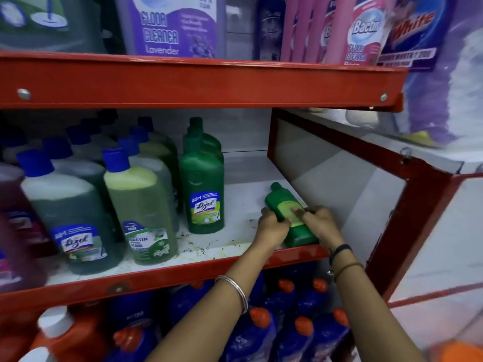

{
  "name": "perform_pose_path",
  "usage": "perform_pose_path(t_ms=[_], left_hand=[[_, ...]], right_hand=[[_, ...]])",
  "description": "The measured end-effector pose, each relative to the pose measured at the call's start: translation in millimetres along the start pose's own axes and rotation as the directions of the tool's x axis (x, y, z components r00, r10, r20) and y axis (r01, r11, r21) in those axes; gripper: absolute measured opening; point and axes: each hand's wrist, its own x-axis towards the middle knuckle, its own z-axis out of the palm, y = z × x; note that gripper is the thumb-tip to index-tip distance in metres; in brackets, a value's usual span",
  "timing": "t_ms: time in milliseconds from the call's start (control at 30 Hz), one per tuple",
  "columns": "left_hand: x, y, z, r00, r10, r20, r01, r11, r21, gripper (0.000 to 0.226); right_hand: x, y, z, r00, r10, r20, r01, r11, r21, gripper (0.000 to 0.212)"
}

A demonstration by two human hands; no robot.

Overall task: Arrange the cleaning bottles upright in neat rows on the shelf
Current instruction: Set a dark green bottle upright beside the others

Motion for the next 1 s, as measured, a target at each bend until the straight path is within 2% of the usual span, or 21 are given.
perform_pose_path(t_ms=[100,200,433,533,667,767,933,1000], left_hand=[[4,-7,7,0.994,0.027,-0.106,-0.037,0.995,-0.094,0.058],[-1,-7,1,0.973,0.141,-0.185,-0.149,0.988,-0.031,0.084],[-49,-25,-55,0.82,0.419,-0.389,-0.384,0.908,0.167,0.084],[-66,-40,-76,0.771,0.444,-0.457,-0.403,0.895,0.189,0.08],[-82,-61,-103,0.69,0.493,-0.53,-0.404,0.87,0.283,0.075],[-87,-65,-112,0.722,0.492,-0.487,-0.372,0.869,0.327,0.068],[-85,-61,-119,0.801,0.479,-0.359,-0.334,0.855,0.397,0.055],[-85,-59,-120,0.801,0.476,-0.362,-0.326,0.855,0.403,0.05]], right_hand=[[-4,2,3,0.998,-0.059,-0.016,0.061,0.977,0.205,0.033],[-16,-7,6,0.981,-0.196,0.004,0.183,0.918,0.352,0.033],[-51,-31,38,0.895,-0.422,0.141,0.343,0.856,0.386,0.053],[-65,-42,63,0.858,-0.464,0.218,0.347,0.839,0.42,0.061],[-83,-50,95,0.811,-0.489,0.321,0.317,0.828,0.462,0.06],[-89,-52,103,0.811,-0.51,0.286,0.329,0.803,0.496,0.051],[-98,-46,103,0.87,-0.472,0.142,0.349,0.793,0.5,0.027],[-105,-45,106,0.887,-0.451,0.095,0.378,0.83,0.41,0.036]])
